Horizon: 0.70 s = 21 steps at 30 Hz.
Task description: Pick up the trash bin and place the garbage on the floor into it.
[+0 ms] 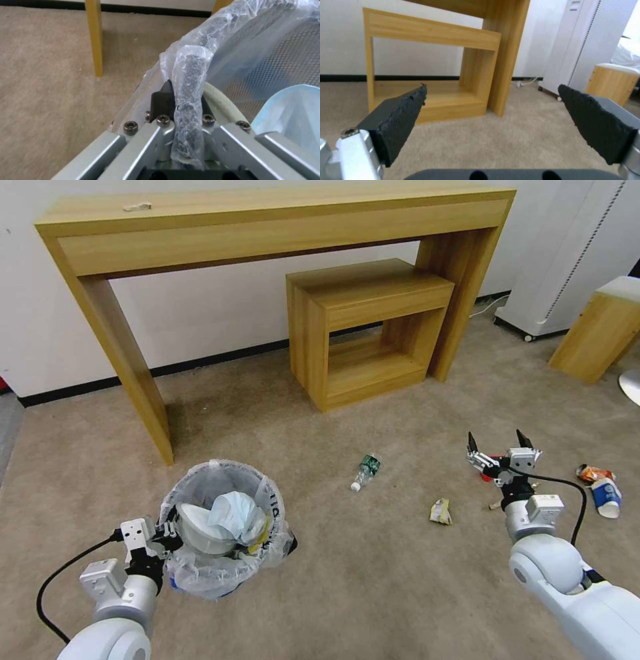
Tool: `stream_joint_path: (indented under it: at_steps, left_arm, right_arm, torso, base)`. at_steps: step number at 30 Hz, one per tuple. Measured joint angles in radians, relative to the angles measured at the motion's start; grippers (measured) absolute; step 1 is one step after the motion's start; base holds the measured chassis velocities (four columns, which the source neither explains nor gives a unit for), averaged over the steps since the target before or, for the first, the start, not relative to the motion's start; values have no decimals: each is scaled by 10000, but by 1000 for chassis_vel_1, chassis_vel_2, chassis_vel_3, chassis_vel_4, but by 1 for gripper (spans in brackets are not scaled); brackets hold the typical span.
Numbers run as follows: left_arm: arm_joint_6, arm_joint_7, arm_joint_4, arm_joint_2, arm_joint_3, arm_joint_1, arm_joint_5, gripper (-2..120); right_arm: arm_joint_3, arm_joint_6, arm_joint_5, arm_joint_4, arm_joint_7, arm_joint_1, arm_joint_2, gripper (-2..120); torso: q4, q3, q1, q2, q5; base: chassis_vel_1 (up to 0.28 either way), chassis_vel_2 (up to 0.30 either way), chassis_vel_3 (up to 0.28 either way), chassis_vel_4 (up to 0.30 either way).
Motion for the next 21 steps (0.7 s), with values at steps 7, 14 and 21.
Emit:
stream_joint_path:
  at_steps: [7, 14, 21]
  left_arm:
    - [-33, 0, -22, 17, 2, 14, 7, 1]
    - [-54, 21, 23, 24, 2, -4, 11, 1]
    - [-87, 24, 120, 12, 25, -56, 41, 1]
  right_arm:
    - [-2, 130, -122, -35, -5, -8, 59, 100]
    - [-90, 303, -220, -151, -52, 94, 152, 100]
    - [-94, 345, -203, -234, -99, 148, 151, 100]
  torso:
    - [0, -1, -1, -1, 2]
    - [-1, -1, -1, 0, 2]
    - [1, -3, -1, 0, 1]
  base:
    - [-120, 120, 114, -103]
    - [-28, 25, 30, -21]
    - [0, 0, 0, 0]
